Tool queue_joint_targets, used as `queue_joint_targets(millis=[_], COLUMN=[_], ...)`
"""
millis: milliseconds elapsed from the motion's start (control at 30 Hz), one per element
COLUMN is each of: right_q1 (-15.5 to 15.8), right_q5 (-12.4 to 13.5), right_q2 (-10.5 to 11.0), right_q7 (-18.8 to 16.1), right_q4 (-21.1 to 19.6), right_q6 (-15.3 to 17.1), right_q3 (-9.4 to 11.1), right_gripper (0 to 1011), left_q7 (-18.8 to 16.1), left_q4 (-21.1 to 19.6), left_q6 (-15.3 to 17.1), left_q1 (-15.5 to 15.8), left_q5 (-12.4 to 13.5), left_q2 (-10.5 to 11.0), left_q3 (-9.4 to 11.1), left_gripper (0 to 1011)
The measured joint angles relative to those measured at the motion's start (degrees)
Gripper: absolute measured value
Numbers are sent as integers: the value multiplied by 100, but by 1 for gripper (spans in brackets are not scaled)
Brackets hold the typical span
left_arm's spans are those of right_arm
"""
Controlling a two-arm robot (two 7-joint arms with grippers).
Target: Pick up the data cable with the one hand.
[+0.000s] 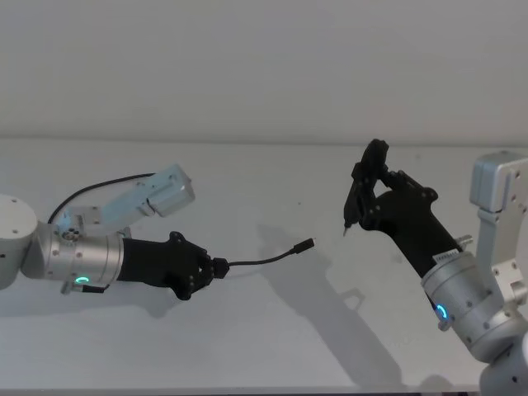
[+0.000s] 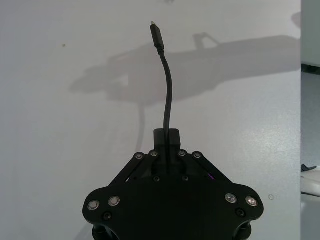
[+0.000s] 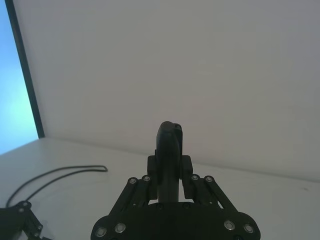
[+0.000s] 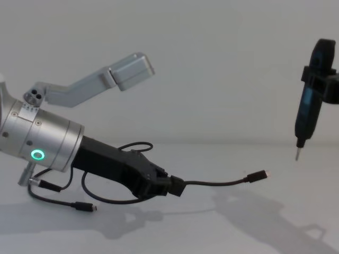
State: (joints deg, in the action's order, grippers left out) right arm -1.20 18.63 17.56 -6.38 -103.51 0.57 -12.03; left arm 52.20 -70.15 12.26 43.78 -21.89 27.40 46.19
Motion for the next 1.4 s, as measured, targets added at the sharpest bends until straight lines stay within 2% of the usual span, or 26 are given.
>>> queue_joint_targets(millis=[733,1400], right_q1=[-188,-283], right_q5=[387,485], right_q2=[-370,-544], right_q7=[-245,-399], right_q4=[238,480], right_q6=[-78,-55], right_q3=[82,128], right_gripper=[275,275], left_q7=[23,27], left_q4=[-240,-277], left_q6=[-119,-137], left_q1=[-87,-101], left_q5=[-121,-139], left_q2=[147,171], left_q3=[-100,-117], left_gripper=[40,40])
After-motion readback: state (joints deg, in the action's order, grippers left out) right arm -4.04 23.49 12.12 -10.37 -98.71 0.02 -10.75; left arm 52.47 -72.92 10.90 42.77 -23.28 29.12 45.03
